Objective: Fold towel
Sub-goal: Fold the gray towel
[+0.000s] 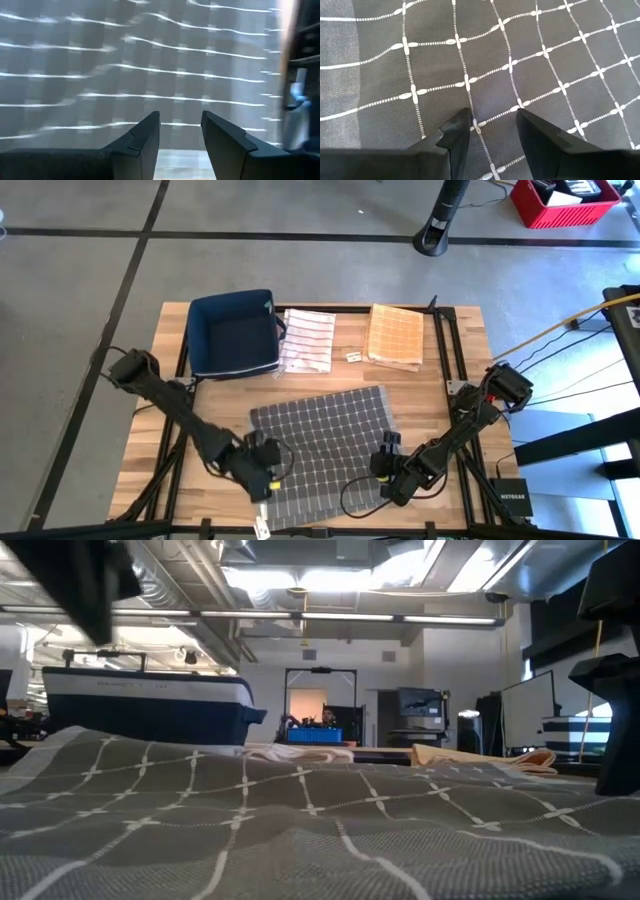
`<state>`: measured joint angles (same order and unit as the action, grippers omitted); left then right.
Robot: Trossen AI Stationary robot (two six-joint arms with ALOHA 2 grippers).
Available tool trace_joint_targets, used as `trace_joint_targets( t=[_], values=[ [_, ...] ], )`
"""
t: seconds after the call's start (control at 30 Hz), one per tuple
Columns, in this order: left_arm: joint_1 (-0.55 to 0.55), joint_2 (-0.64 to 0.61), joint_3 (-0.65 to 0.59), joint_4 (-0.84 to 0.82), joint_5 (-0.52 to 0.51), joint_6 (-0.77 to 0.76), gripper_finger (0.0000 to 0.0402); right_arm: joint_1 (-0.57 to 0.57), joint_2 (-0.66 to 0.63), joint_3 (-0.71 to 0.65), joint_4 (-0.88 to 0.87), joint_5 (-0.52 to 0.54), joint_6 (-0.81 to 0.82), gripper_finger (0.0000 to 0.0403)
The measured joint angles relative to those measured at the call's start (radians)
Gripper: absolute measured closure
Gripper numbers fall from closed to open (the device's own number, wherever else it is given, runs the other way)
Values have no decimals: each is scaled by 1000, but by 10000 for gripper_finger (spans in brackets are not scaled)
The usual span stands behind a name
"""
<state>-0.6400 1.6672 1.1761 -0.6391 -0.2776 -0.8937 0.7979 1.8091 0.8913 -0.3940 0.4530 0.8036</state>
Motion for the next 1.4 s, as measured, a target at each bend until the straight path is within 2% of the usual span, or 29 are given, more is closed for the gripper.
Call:
trace_joint_targets(
  t=[0.17,0.27,0.47,0.57,0.73,0.9,1.03,1.27,1.4],
  values=[
    [-93,106,-9,108,-11,-128,263,-1,-24,57,-77,-26,-35,237],
    [-124,177,-9,176,9,-169,263,0,-69,93,-87,5,-80,237],
    [-125,267,-2,138,114,-225,263,-56,-81,90,-158,67,-179,237],
    [-115,263,-3,96,176,-226,263,-118,-82,68,-186,91,-189,237],
    [-111,259,-5,77,209,-191,263,-257,-83,39,-196,108,-242,237],
    [-100,260,-6,77,246,-181,263,-427,-91,-48,-137,-11,-312,237],
    [-110,261,-6,77,269,-208,263,-524,-96,-102,-149,-8,-262,237],
    [-95,252,2,64,300,-193,263,-563,-108,-66,-187,-22,-239,237],
    [-76,202,23,-3,274,-165,263,-552,-173,-4,-286,-95,-276,237]
  ],
)
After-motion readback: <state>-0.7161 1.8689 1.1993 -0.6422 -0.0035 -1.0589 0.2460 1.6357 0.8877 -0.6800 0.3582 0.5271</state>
